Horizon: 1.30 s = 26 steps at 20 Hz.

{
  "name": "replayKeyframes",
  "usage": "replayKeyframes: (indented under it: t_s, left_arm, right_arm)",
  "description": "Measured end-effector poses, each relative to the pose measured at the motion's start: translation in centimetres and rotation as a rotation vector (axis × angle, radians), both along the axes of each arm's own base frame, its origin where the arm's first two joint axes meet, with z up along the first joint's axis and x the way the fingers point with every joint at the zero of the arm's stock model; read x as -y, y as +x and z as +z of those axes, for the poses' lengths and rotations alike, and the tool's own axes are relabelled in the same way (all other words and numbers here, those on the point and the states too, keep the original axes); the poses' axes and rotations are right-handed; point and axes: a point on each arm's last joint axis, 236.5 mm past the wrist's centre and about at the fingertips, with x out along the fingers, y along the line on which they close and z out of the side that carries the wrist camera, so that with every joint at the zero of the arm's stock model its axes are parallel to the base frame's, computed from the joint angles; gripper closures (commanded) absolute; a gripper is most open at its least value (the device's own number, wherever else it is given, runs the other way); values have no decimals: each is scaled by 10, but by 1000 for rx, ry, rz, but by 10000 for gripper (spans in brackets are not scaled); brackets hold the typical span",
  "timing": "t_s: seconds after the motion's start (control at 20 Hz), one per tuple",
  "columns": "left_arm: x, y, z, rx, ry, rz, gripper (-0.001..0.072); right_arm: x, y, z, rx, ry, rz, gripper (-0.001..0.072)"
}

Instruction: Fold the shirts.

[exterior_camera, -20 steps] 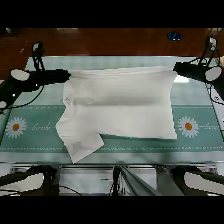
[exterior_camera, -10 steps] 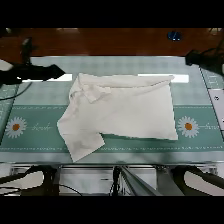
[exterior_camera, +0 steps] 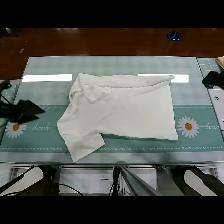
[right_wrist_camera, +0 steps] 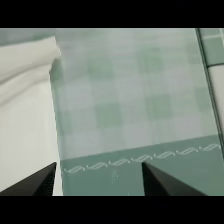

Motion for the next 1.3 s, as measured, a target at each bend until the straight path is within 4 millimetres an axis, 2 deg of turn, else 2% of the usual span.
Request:
replayKeyframes:
  t_s: [0.15, 0.3, 0.65, 0.75, 0.9, 0.95, 1.0, 1.05, 1.2, 1.3]
  left_arm:
    - [20, -34, -28, -82, -65, 2, 19]
    - [29, -49, -49, -97, -76, 7, 20]
    - [28, -32, -78, -16, 36, -1, 40]
    - [37, -25, -85, 3, 56, -35, 40]
    - [63, -24, -93, -8, 32, -106, 53]
    - [71, -25, -98, -20, 26, -129, 208]
    - [76, -23, -104, -27, 33, -140, 557]
    - [76, -25, -113, -40, 52, -153, 680]
    - [87, -28, -118, -72, 30, -168, 681]
    - [90, -30, -119, -82, 23, -174, 681]
  right_arm:
    - [-5, -18, -27, -82, 19, 9, 106]
    - [-9, -31, -46, -139, 31, 22, 107]
    - [-25, -42, -65, -184, 94, 50, 113]
    - [-29, -43, -66, -186, 110, 52, 113]
    - [-33, -46, -67, -198, 130, 57, 114]
    - [-35, -47, -68, -206, 135, 59, 113]
    - [-36, -49, -69, -211, 141, 60, 114]
    - [-38, -51, -69, -219, 147, 62, 113]
    - [-38, -57, -70, -243, 148, 66, 113]
    - [-31, -64, -70, -261, 142, 45, 114]
